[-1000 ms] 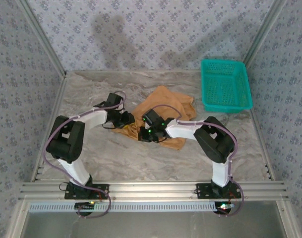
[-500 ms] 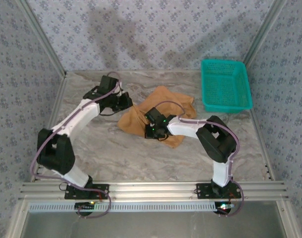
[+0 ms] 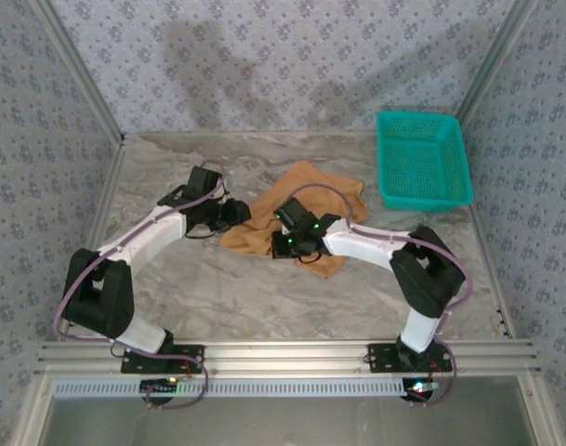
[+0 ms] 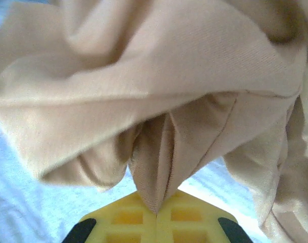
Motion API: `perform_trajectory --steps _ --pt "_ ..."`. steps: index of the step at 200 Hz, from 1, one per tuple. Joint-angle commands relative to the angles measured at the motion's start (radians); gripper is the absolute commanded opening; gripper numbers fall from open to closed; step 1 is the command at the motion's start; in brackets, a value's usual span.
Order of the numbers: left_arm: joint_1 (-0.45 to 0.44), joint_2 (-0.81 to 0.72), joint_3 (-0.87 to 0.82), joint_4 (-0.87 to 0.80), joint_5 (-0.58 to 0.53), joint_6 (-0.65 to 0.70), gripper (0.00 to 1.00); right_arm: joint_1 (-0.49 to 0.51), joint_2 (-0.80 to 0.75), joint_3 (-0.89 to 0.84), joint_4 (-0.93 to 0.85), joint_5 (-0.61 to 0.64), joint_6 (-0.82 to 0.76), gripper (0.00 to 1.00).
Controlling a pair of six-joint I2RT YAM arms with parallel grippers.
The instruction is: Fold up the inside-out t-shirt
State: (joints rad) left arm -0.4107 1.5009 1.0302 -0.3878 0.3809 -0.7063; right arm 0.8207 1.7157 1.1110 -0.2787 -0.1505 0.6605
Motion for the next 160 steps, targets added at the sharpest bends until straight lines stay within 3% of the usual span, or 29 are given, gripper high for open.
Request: perform_trajectory --steps 1,20,45,70,87,97,127,160 --pt "-0.038 -0.037 -0.031 0.045 0.030 0.015 0.49 0.003 -0.084 -0.036 0.049 -0.040 -0.019 0.00" --pt "-0.063 -0.046 -0.067 0.087 0.034 0.004 0.62 0.003 -0.103 -0.041 0.060 -0.040 -0.021 0.00" --pt "-0.078 0.000 -0.081 0.138 0.036 -0.014 0.61 0.003 -0.100 -0.036 0.061 -0.049 -0.022 0.00" --pt "-0.092 0.080 -0.053 0.150 0.036 -0.018 0.50 0.004 -0.109 -0.042 0.058 -0.044 -0.023 0.00" --pt "-0.097 0.122 -0.021 0.136 0.035 -0.012 0.15 0.001 -0.117 -0.055 0.052 -0.035 -0.022 0.00" --pt "-0.094 0.132 0.015 0.097 0.028 0.005 0.00 -0.004 -0.122 -0.071 0.054 -0.024 -0.023 0.00" --pt "-0.064 0.097 0.169 -0.034 0.018 0.051 0.00 -0.027 -0.105 -0.155 0.097 -0.011 -0.009 0.00" --pt "0.020 0.057 0.241 0.001 0.150 -0.018 0.00 -0.054 -0.037 -0.220 0.140 -0.014 0.007 0.00"
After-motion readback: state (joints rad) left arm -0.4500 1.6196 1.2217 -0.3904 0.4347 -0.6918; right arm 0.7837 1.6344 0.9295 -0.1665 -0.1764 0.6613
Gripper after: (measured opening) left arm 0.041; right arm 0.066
